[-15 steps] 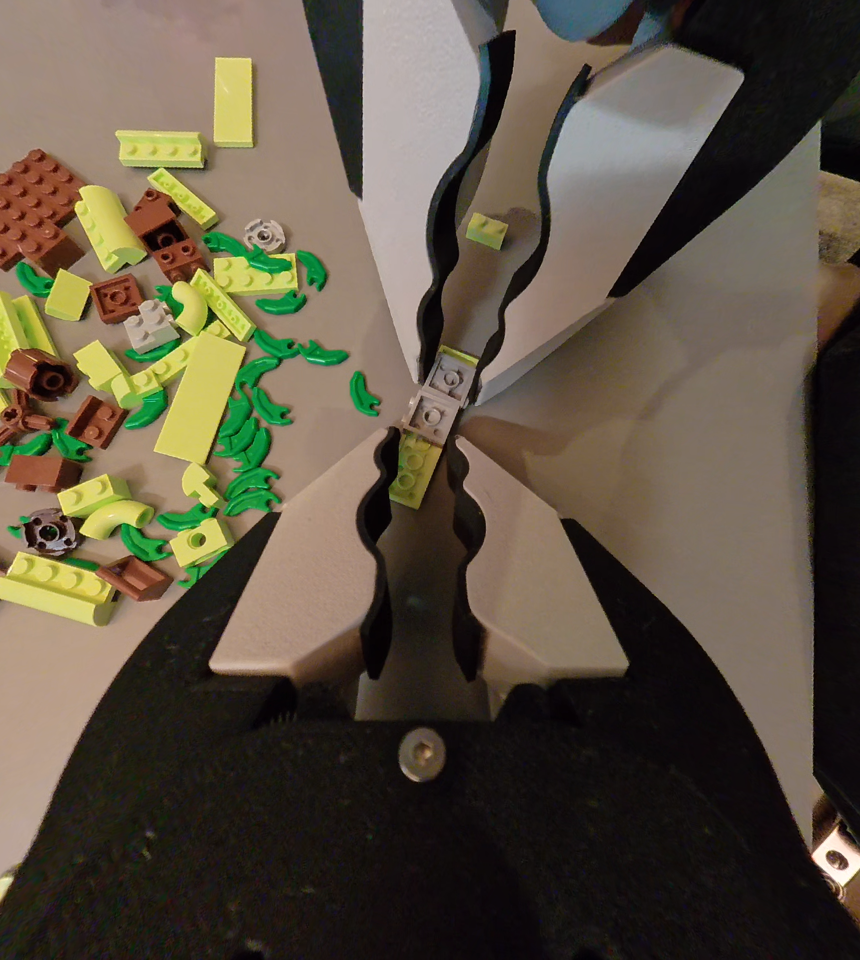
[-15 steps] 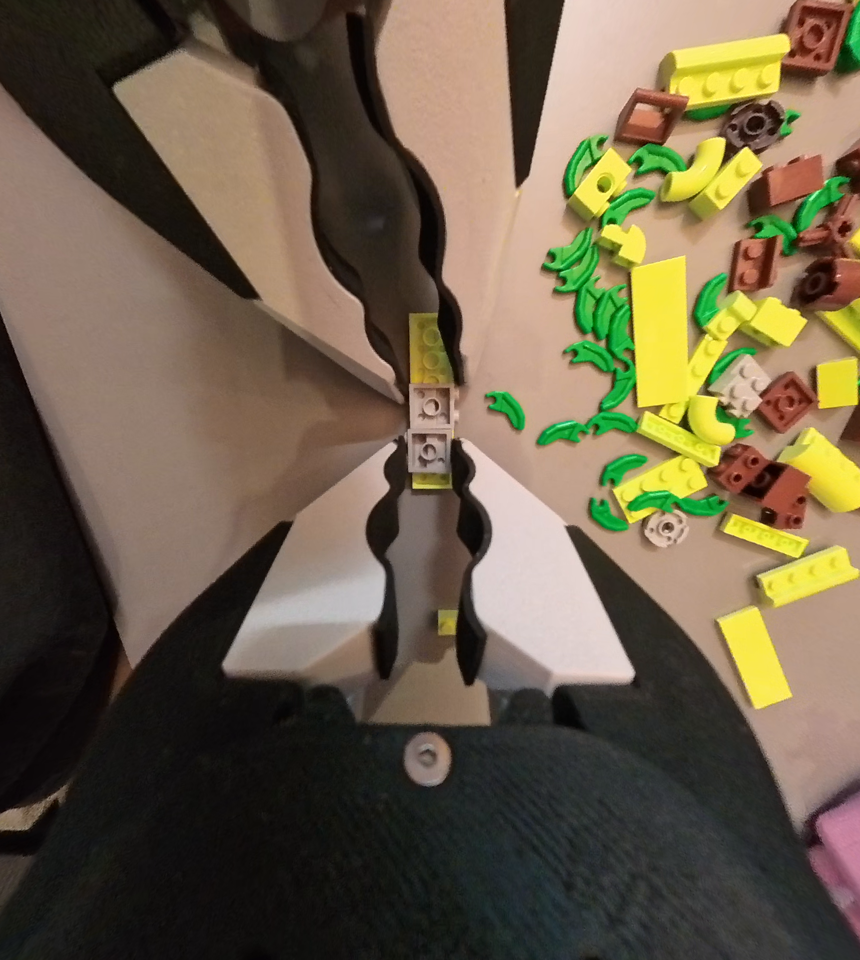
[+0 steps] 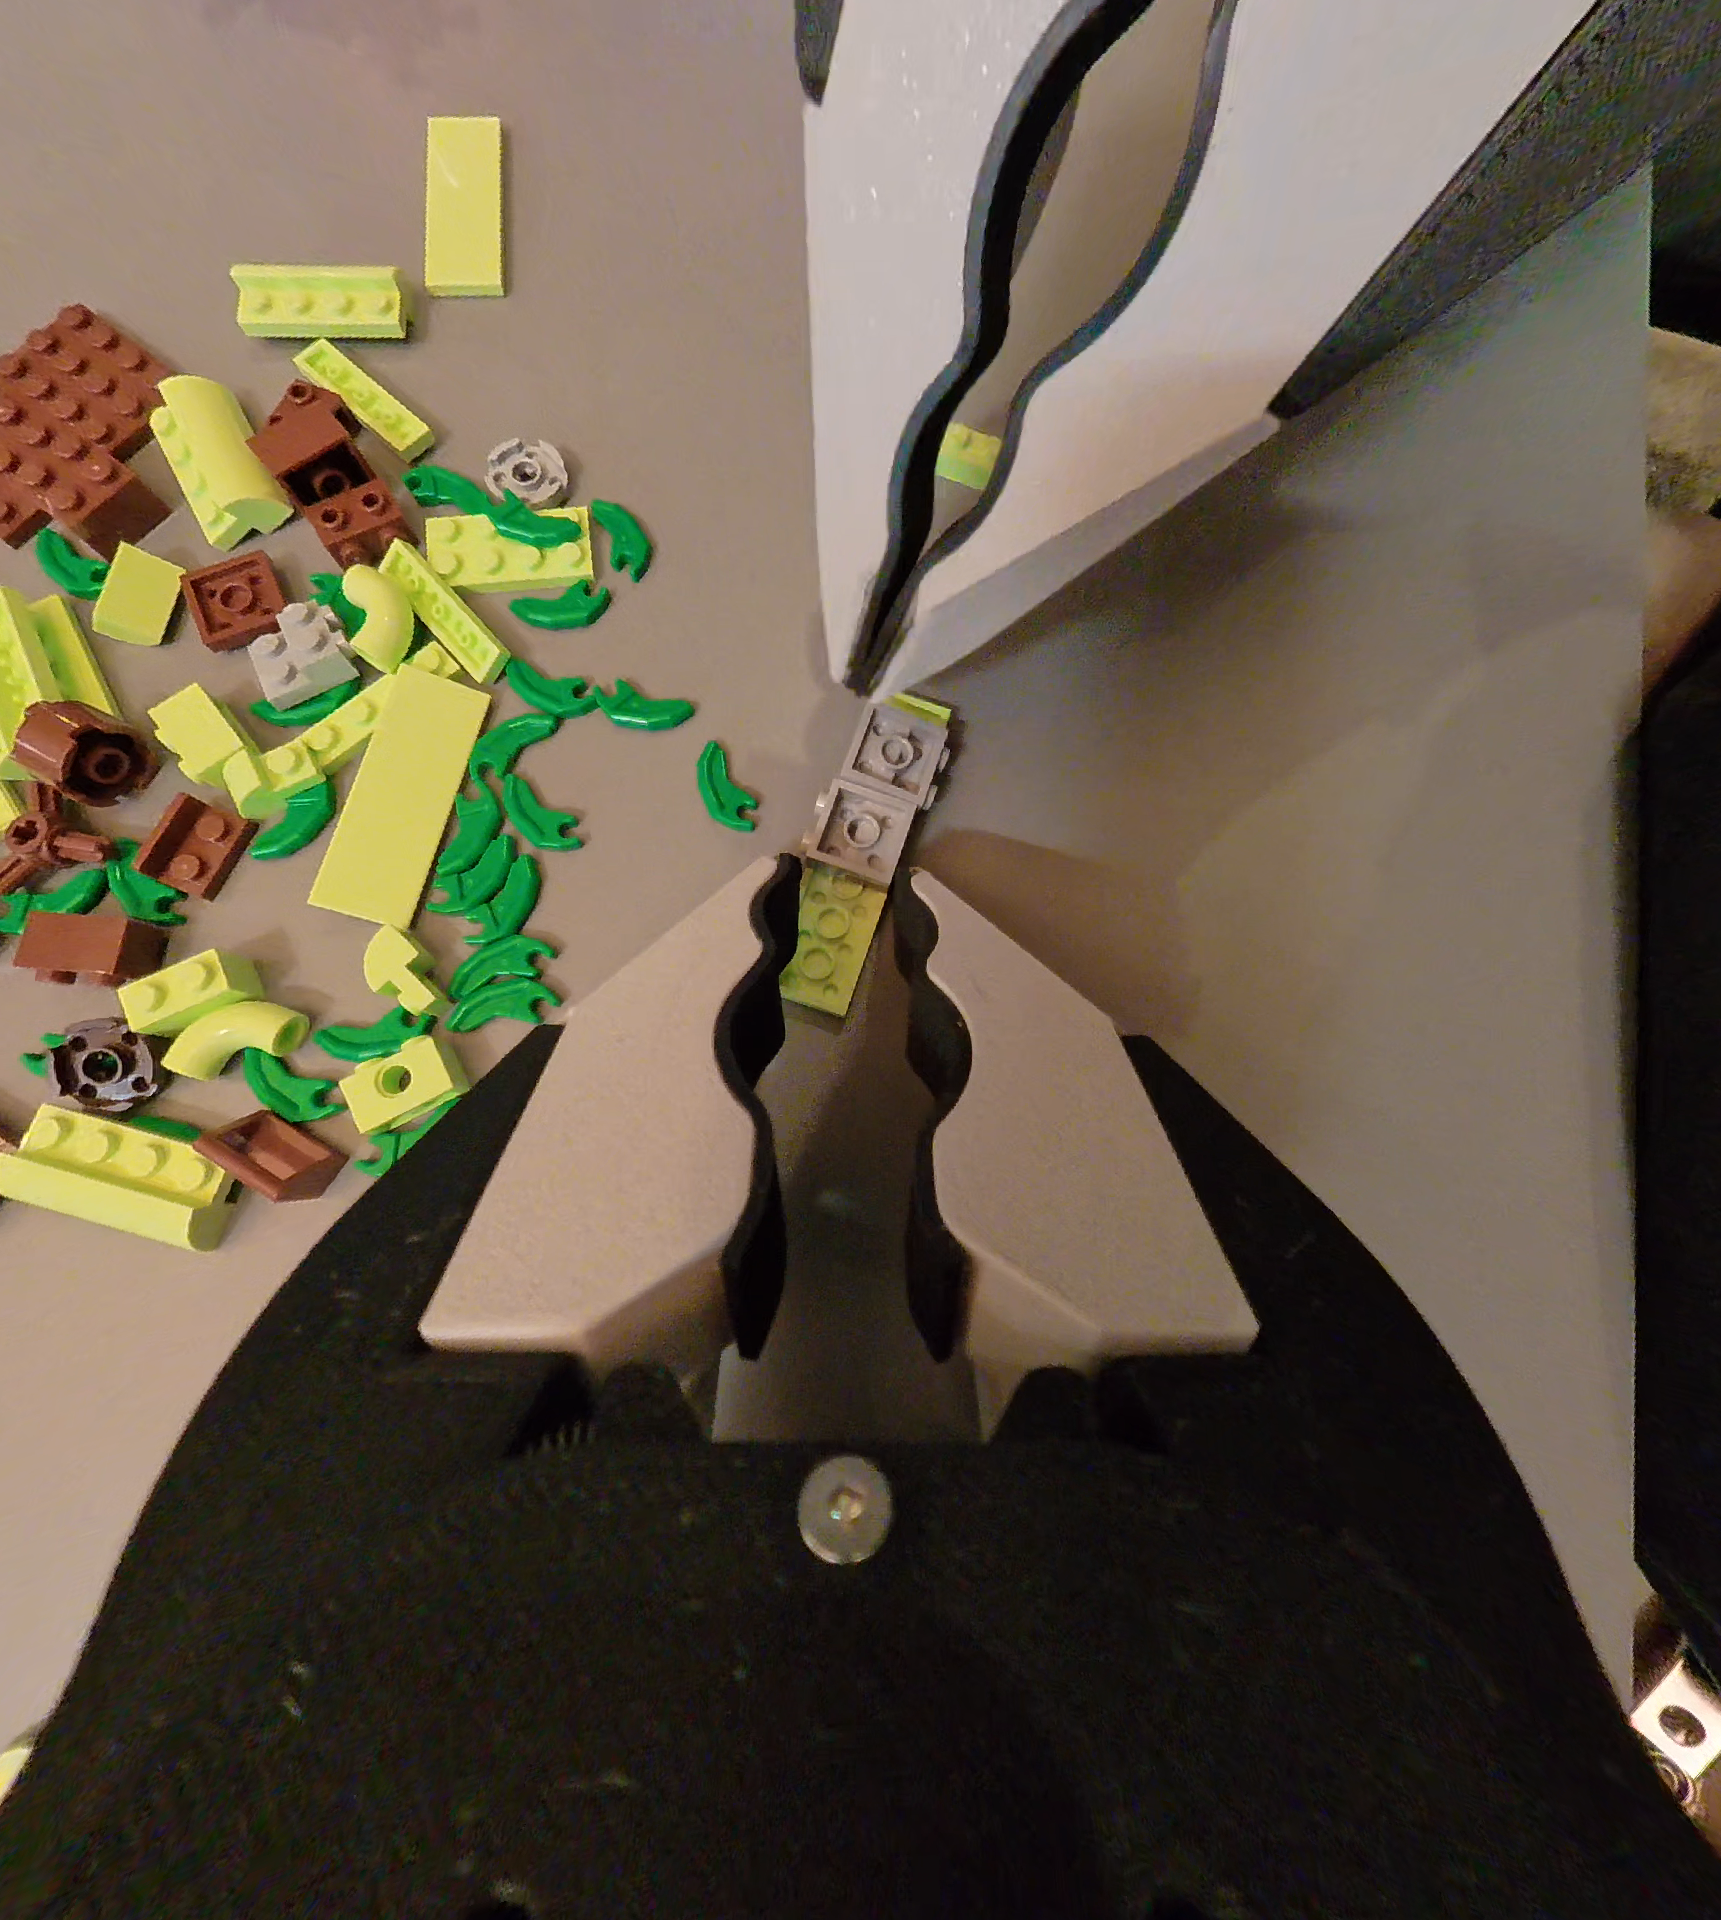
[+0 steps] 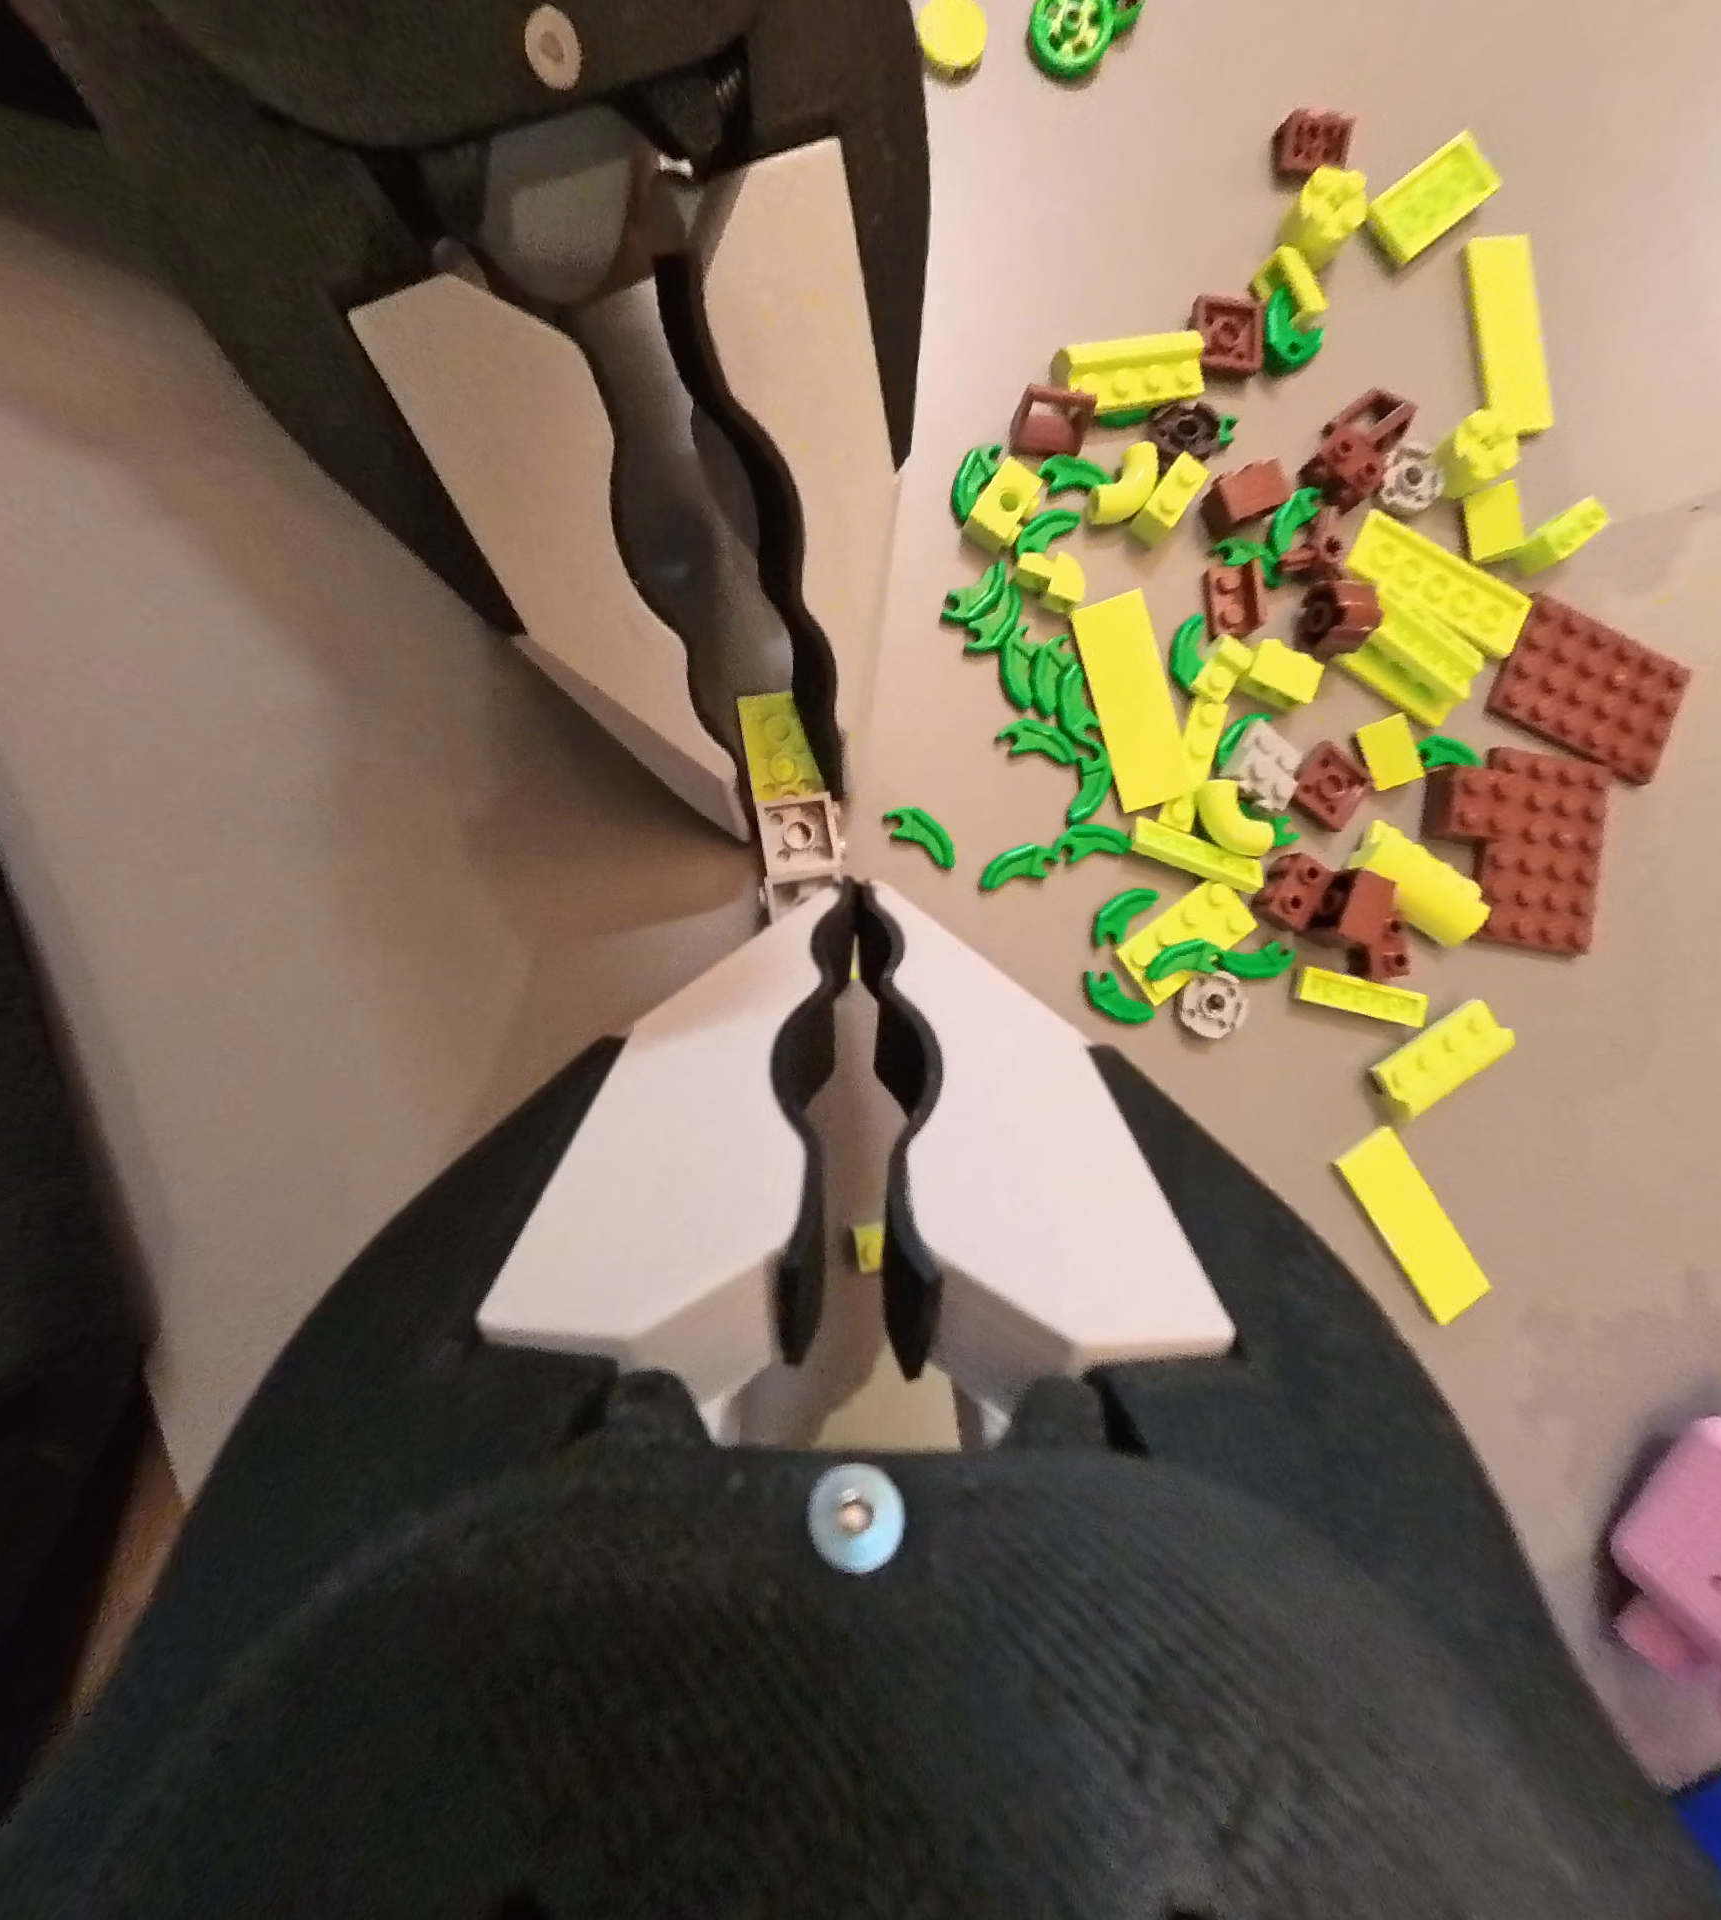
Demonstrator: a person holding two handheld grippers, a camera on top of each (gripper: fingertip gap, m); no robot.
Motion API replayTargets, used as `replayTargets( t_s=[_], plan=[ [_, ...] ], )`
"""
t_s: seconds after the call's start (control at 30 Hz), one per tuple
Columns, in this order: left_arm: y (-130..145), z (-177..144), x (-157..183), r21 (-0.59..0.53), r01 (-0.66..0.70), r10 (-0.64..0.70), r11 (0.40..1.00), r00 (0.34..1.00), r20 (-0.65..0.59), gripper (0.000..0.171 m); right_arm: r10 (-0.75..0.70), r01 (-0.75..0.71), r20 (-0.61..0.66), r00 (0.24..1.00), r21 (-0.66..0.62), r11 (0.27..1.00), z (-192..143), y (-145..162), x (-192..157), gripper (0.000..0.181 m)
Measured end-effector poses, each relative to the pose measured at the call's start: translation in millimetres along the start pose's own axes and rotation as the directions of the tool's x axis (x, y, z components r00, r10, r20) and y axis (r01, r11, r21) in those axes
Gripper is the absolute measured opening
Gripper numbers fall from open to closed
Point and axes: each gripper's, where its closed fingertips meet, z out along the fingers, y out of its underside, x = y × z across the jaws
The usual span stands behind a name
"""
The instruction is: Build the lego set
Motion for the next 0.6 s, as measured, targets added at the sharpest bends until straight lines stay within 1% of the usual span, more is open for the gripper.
replayTargets(
  t_s=[0.1, 0.2, 0.27, 0.37, 0.43, 0.5, 0.6],
  plan=[
    [0, 0, 0, 0.000, 0.001, -0.001, 1.000, 1.000, -0.001, 0.016, 0.035, -0.035, 0.030, 0.999, 0.027, 0.999, 4, -4, -4, 0.000],
    [0, 0, 0, 0.000, 0.000, 0.000, 1.000, 1.000, -0.001, 0.016, 0.049, -0.050, 0.040, 0.998, 0.007, 0.999, 15, 4, -6, 0.000],
    [0, 0, 0, -0.001, 0.000, 0.000, 1.000, 1.000, -0.001, 0.017, 0.055, -0.055, 0.045, 0.997, 0.001, 0.998, 13, 3, -6, 0.000],
    [0, 0, 0, -0.001, 0.000, -0.001, 1.000, 1.000, -0.002, 0.016, 0.061, -0.062, 0.031, 0.998, 0.047, 0.997, 3, -6, -3, 0.000],
    [0, 0, 0, -0.001, 0.001, -0.001, 1.000, 1.000, -0.002, 0.016, 0.067, -0.068, 0.032, 0.997, 0.051, 0.996, 2, -6, -3, 0.000],
    [0, 0, 0, -0.001, 0.001, -0.001, 1.000, 1.000, -0.002, 0.016, 0.065, -0.065, 0.035, 0.997, 0.004, 0.998, 10, 5, -6, 0.000],
    [0, 0, 0, -0.001, 0.001, -0.001, 1.000, 1.000, -0.002, 0.017, 0.076, -0.076, 0.032, 0.997, 0.001, 0.997, 11, 7, -4, 0.000]
  ],
)
